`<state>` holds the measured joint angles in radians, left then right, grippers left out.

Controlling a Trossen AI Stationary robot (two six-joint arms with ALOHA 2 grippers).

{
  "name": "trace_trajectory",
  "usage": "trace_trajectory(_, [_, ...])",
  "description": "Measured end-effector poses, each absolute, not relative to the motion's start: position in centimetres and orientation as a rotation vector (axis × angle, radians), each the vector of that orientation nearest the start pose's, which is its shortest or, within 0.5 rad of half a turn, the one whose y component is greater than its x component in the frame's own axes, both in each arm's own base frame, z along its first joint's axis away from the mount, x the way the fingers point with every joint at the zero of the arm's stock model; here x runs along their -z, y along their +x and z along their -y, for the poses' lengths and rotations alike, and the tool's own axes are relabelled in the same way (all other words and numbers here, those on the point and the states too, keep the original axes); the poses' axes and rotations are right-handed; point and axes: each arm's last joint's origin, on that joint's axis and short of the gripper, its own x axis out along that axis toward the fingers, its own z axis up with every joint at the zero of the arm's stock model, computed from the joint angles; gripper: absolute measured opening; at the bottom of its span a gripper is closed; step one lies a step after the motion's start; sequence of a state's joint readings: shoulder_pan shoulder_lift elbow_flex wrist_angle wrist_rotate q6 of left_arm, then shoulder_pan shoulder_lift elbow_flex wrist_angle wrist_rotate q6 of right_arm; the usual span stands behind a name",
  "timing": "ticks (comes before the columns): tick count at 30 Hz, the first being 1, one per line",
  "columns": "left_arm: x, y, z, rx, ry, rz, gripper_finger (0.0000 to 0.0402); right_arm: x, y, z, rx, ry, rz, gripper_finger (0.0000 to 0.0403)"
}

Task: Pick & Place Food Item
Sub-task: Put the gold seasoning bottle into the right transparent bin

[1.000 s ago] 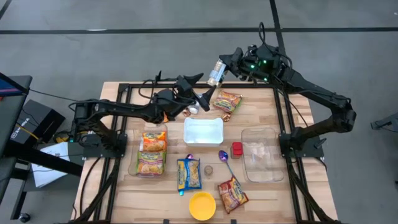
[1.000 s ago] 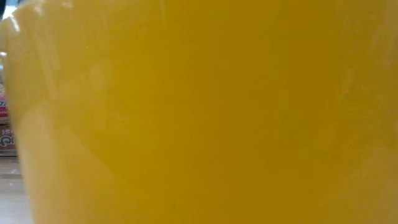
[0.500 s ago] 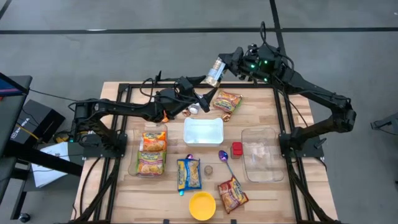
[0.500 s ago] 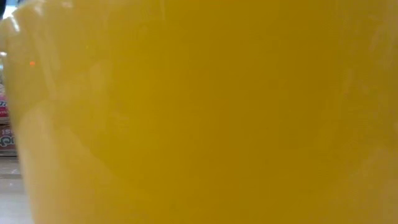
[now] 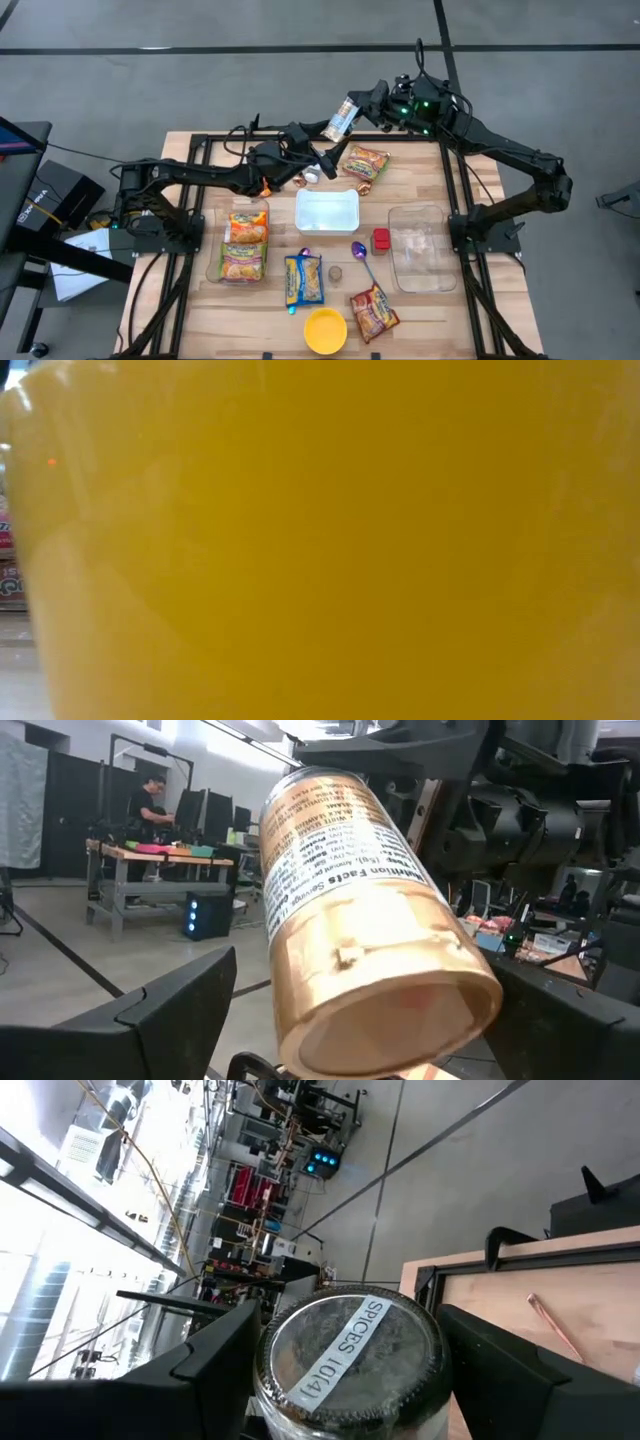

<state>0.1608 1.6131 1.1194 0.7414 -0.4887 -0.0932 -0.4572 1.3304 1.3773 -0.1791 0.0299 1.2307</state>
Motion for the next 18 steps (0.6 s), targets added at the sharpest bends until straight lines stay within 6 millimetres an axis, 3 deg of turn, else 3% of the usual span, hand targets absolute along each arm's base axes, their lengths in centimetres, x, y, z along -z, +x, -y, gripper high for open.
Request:
trace_trajectory(9, [-32.69,35.87,-7.23,-0.641,-0.139,0.282,0.0268,-41.86,26.42,13.11,0.504,1.227,0.185,0.0266])
trace_trajectory(13, [-32.67,35.88,-7.22,-0.642,-0.133,0.278,0.0268,-41.89,26.42,13.08,0.501,1.201,0.177,0.0274])
trace_trajectory(18, [-32.67,35.90,-7.12,-0.638,-0.129,0.276,0.0268,-41.94,26.46,12.85,0.491,1.179,0.166,0.0323])
